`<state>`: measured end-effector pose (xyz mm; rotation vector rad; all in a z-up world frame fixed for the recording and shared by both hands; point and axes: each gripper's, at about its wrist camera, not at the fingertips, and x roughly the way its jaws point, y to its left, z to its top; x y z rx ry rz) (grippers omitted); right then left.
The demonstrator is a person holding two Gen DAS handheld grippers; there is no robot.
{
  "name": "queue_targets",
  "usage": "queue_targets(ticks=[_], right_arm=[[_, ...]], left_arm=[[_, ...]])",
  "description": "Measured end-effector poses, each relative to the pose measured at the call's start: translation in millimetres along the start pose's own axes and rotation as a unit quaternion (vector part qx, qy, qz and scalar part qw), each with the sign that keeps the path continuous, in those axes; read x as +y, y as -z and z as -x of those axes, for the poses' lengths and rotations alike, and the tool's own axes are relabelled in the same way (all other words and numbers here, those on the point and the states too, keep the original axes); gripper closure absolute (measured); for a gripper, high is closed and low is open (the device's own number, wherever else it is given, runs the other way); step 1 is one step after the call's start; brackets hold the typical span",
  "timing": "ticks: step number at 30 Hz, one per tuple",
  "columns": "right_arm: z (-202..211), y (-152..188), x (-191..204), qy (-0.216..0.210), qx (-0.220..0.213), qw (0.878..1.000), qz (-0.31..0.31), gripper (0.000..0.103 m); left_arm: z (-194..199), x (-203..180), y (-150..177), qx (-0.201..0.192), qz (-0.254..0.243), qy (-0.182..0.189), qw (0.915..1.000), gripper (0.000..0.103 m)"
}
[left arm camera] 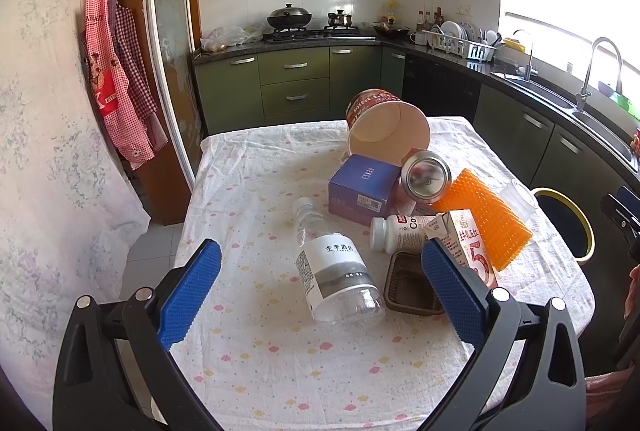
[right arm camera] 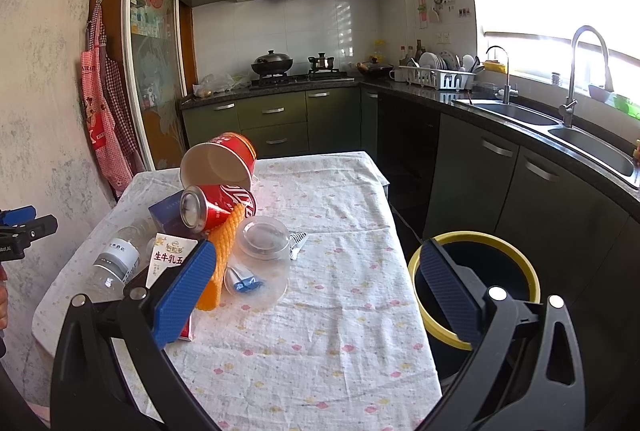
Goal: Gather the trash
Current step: 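Grasp the red noodle cup rim with the right gripper and lift it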
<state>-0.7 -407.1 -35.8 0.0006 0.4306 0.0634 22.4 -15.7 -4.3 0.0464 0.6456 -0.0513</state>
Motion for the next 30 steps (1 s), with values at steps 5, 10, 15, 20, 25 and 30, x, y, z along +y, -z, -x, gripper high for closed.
queue_targets(ticks=[5, 10, 15, 20, 25, 30], right_arm=[[-14.1, -30.2, 13.2, -0.048, -0.009, 0.998, 0.041, 0.006], [-49.0, -73.5, 33.7, -0.1, -0.004, 0.991, 0.083, 0.006], [-98.7, -101.2, 58.7, -0.129, 0.006, 0.983, 0.134, 0.014], [-156.2, -110.7, 77.6, -0.13, 0.044, 0.972, 0.193, 0.034], [-205.8, -111.4, 99.0, -0.144, 0.072, 0.95, 0.269, 0.052], [-255.0, -104.7, 114.9, -0.143, 0.109, 0.93, 0.319, 0.054]], left_arm=[[-19.5, 4.9, -13.3, 0.002, 0.001, -0.003, 1.0, 0.004], [-43.9, 11.9, -25.5, 0.007, 0.007, -0.01, 0.9999, 0.004], [-73.6, 20.8, -38.4, 0.018, 0.017, -0.009, 0.9997, 0.004], [-101.7, 27.5, -54.9, 0.022, 0.022, -0.005, 0.9995, 0.004], [-124.1, 28.5, -68.1, 0.022, 0.023, 0.002, 0.9995, 0.004], [-147.5, 28.5, -75.1, 0.026, 0.028, 0.01, 0.9992, 0.004]])
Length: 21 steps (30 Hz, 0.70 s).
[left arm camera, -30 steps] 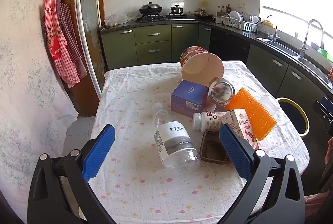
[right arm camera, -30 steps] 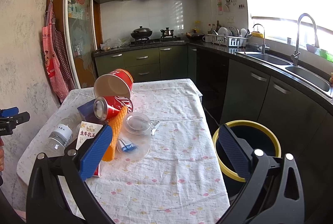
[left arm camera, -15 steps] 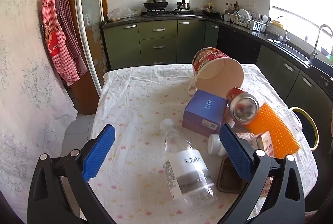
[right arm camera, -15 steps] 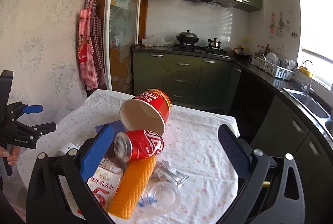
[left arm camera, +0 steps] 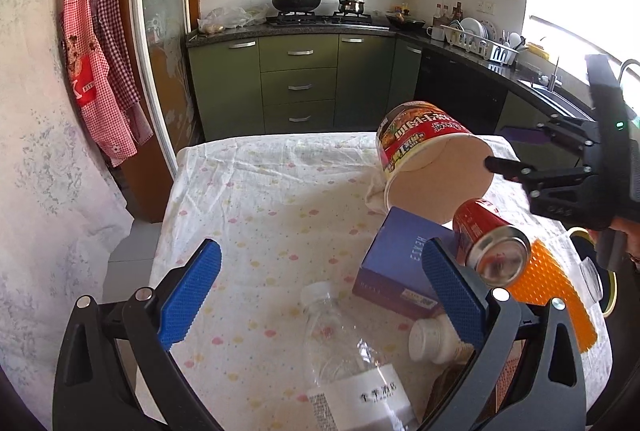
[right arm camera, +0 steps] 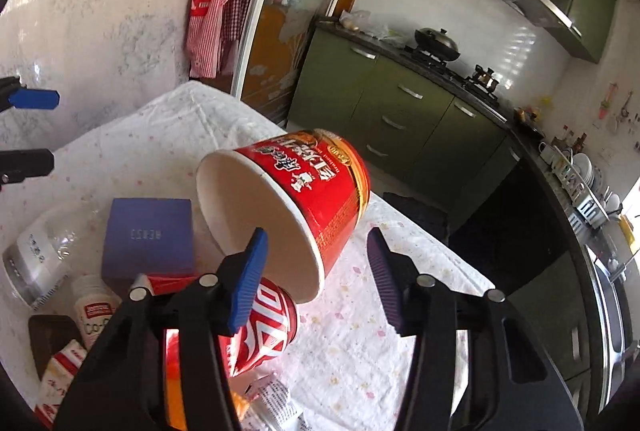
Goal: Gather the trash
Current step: 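Grasp the red noodle cup rim with the right gripper and lift it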
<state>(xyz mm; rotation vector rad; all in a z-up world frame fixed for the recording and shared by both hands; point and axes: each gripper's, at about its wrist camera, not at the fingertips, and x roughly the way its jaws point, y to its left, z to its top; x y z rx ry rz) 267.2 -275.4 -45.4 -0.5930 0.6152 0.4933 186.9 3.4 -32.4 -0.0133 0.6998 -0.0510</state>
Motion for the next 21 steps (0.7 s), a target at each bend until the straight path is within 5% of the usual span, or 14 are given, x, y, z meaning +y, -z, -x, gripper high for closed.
queue_targets(ticks=[11, 16, 21], right_arm=[[-50.3, -39.1, -19.8, 0.012, 0.021, 1.0, -0.006, 0.075], [-77.4, -60.5, -59.1, -0.018, 0.06, 0.995, -0.083, 0.091], [-99.9, -57.0, -94.0, -0.057, 0.107, 0.976, -0.179, 0.099]], left_arm=[[-36.9, 8.4, -6.7, 0.011, 0.022, 0.025, 0.9994, 0.004], [-42.5, 16.0, -1.8, 0.018, 0.029, 0.029, 0.999, 0.004], [-42.2, 22.3, 2.6, 0.02, 0.034, 0.031, 0.9987, 0.004]])
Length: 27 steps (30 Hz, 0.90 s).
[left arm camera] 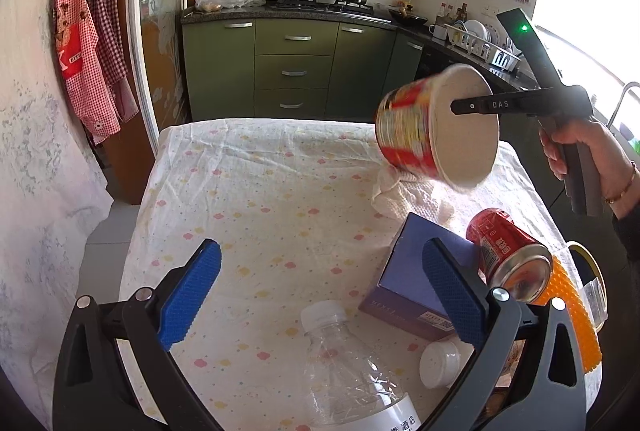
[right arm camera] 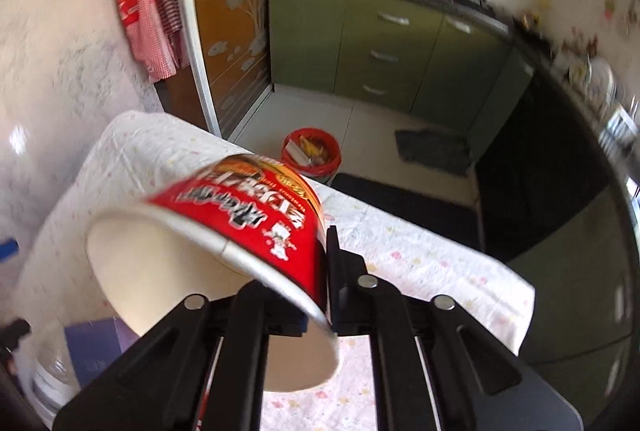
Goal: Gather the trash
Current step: 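Grasp the red noodle cup rim with the right gripper and lift it, then carry the noodle cup over the yellow bin and open the right gripper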
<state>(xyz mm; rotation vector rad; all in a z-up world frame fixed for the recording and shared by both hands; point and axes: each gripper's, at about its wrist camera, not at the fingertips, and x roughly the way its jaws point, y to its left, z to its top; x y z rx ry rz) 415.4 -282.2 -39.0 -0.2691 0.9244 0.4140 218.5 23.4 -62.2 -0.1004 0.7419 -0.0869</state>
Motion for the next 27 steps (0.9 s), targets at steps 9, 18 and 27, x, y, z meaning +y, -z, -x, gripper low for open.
queue_targets(ticks=[9, 18, 27], right_arm=[[28.5, 23.9, -40.8, -0.057, 0.024, 0.992, -0.108, 0.1], [142.6, 129.5, -134.0, -0.021, 0.051, 0.975, -0.214, 0.1], [178.7, 293.5, -233.9, 0.038, 0.15, 0.926, -0.343, 0.1]], left_arm=[[18.7, -5.4, 5.6, -0.004, -0.007, 0.005, 1.0, 0.004], [68.0, -36.3, 18.3, -0.028, -0.046, 0.028, 0.9981, 0.004], [94.4, -70.2, 24.4, -0.033, -0.066, 0.055, 0.9958, 0.004]])
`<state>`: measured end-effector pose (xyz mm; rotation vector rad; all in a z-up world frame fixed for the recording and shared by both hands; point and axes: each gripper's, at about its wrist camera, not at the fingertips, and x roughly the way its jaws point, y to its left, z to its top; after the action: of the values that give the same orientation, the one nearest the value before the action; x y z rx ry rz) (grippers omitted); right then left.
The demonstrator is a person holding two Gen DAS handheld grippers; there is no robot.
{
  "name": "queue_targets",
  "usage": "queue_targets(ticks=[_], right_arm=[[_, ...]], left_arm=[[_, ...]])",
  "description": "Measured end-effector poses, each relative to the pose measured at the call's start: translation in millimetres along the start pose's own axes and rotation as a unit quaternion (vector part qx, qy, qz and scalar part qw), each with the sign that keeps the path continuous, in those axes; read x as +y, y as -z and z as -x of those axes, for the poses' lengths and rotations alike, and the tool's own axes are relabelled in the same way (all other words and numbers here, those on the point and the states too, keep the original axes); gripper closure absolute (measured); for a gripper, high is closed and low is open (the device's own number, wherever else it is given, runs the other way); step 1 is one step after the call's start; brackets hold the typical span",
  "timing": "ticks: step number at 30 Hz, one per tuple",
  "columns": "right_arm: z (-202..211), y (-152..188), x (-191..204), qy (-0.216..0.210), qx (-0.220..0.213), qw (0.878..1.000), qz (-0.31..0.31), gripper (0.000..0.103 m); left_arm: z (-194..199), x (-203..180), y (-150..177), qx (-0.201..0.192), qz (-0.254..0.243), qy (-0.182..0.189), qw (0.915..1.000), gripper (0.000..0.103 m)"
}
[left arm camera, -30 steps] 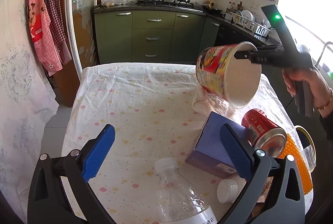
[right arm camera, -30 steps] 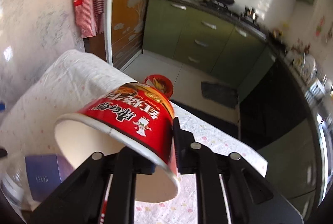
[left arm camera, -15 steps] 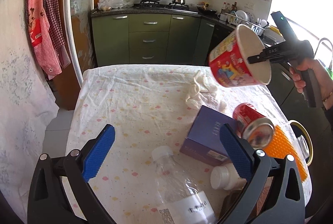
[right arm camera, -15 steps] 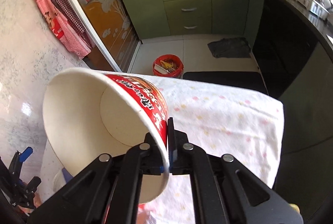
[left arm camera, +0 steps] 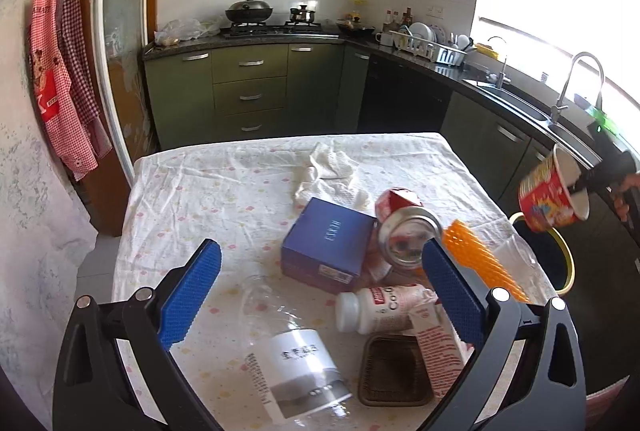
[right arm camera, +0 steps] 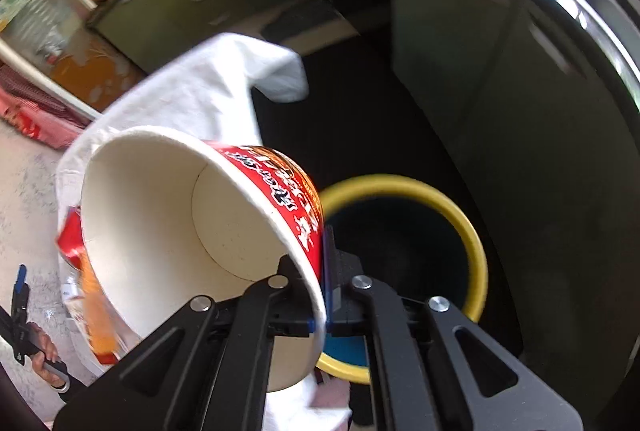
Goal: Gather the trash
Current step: 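Carry the noodle cup over the yellow bin and open the right gripper, then grasp the white-and-red milk carton with the left gripper and lift it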
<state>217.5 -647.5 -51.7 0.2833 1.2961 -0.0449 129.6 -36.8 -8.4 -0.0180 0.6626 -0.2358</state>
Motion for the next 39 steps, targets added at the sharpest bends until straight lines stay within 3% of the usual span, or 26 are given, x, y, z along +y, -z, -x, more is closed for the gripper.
queue_targets(ticks=[6, 10, 15, 22, 27, 33, 39], right_arm=[[-54.1, 10.3, -52.2, 0.011, 0.042, 0.998, -0.04, 0.1], [-86.5, 10.5, -52.5, 0.024, 0.066, 0.997, -0.038, 0.1], [-105.4, 6.4, -47.2, 0.029, 0.079, 0.996, -0.038, 0.084], [-97.1, 10.6, -41.9, 0.035, 0.056, 0.997, -0.025, 0.084], [-69.1, 29.3, -32.3, 0.013, 0.024, 1.0, -0.01, 0.08], [-46.2, 49.0, -13.3, -0.013, 0.007, 1.0, 0.019, 0.075], [-48.4, 55.9, 9.3, -0.026, 0.009, 0.999, 0.047, 0.073]], left_arm=[[3.8, -27.5, -1.4, 0.002, -0.024, 0.009, 0.9997, 0.004], [3.8, -36.3, -2.3, 0.01, -0.035, 0.016, 0.9992, 0.004], [0.7, -44.2, -3.8, 0.016, -0.045, 0.02, 0.9987, 0.004], [-13.0, -46.4, -0.9, 0.039, -0.049, 0.038, 0.9973, 0.004], [-17.5, -50.0, 4.7, 0.055, -0.059, 0.054, 0.9953, 0.004], [-19.6, -59.8, 17.2, 0.101, -0.068, 0.098, 0.9878, 0.004], [-32.4, -72.6, 37.1, 0.165, -0.058, 0.133, 0.9756, 0.004]])
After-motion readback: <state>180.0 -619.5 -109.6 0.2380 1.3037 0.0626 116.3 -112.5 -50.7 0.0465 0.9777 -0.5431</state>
